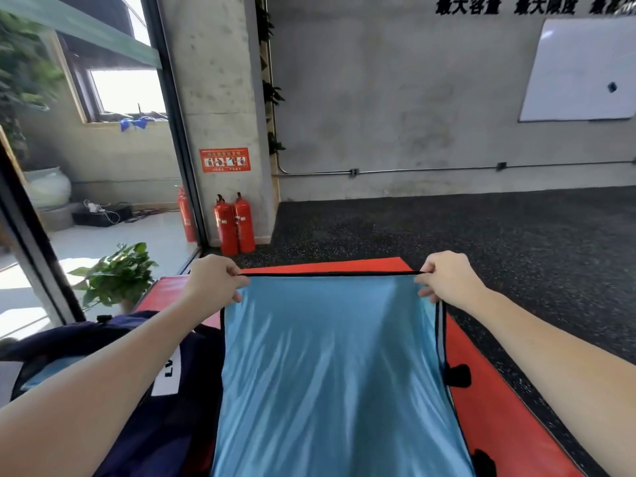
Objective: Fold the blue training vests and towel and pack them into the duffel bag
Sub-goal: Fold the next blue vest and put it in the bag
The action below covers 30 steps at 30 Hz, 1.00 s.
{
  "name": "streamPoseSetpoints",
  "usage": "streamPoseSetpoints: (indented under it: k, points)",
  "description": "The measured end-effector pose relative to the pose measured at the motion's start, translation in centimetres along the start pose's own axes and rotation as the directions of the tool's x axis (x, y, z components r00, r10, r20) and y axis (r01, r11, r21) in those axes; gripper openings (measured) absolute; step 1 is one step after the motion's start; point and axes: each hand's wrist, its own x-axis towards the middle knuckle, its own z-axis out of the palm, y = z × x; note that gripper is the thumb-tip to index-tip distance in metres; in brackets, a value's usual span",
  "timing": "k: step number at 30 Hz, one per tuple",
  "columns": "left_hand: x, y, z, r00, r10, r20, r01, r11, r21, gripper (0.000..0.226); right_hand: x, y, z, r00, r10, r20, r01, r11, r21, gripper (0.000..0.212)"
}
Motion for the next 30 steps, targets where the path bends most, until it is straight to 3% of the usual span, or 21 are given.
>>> streamPoseSetpoints:
  k: [7,13,18,21,23,30]
  points:
    - [6.3,1.4,1.1,0.990,0.083,-0.111,-0.084,0.996,-0.004,0.015,5.5,-2.2,-0.3,0.993,-0.060,-0.105,0.056,0.998,-0.041,0.018]
    - [10.7,7.0,-3.4,0.957,0.208,-0.204,-0.199,0.978,0.068,0.022,7.8,-7.1,-5.3,0.959,-0.199,-0.203,0.186,0.979,-0.086,0.019]
    - [10.9,13.1,-10.6,0.846,0.295,-0.444,-0.351,0.935,-0.048,0.012,7.2,-12.1,-11.4,0.862,-0.342,-0.375,0.353,0.935,-0.040,0.016]
    - [8.2,15.7,-14.4,0.752,0.329,-0.571,-0.405,0.914,-0.007,0.015,4.9,-14.8,-15.0,0.787,-0.407,-0.464,0.441,0.897,-0.040,0.019]
    - [5.7,15.9,-15.7,0.726,0.333,-0.602,-0.430,0.902,-0.020,0.016,2.8,-15.5,-16.3,0.770,-0.440,-0.462,0.470,0.881,-0.057,0.019]
    - [-4.1,8.1,-11.7,0.863,0.284,-0.418,-0.339,0.939,-0.063,0.008,-6.2,-10.0,-12.5,0.881,-0.412,-0.233,0.403,0.911,-0.086,0.008]
